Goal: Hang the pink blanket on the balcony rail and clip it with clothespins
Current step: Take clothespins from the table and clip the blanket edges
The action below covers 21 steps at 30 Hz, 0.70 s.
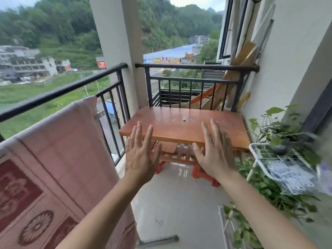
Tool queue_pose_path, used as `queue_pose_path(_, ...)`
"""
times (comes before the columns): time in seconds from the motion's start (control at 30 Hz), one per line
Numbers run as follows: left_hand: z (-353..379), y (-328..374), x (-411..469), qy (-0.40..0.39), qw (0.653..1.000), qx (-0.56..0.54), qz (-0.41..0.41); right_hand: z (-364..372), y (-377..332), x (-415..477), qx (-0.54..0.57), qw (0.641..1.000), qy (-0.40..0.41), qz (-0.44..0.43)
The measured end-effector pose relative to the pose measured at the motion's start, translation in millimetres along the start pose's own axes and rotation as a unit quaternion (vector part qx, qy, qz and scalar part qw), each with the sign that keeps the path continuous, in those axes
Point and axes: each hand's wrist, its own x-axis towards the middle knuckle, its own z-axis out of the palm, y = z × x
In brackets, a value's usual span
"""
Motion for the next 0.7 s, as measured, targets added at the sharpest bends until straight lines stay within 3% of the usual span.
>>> queue_pose_path(0.37, 198, -57, 215, -0.093, 0.994, -0.005, -0.055, 168, 70, 200, -0.050, 0.994, -0.092, 0.035)
queue_pose_path(0.7, 369, -79, 373, -0.151, 0.988, 0.009, -0.036, 304, 183, 355, -0.028, 0.987, -0.125, 0.098)
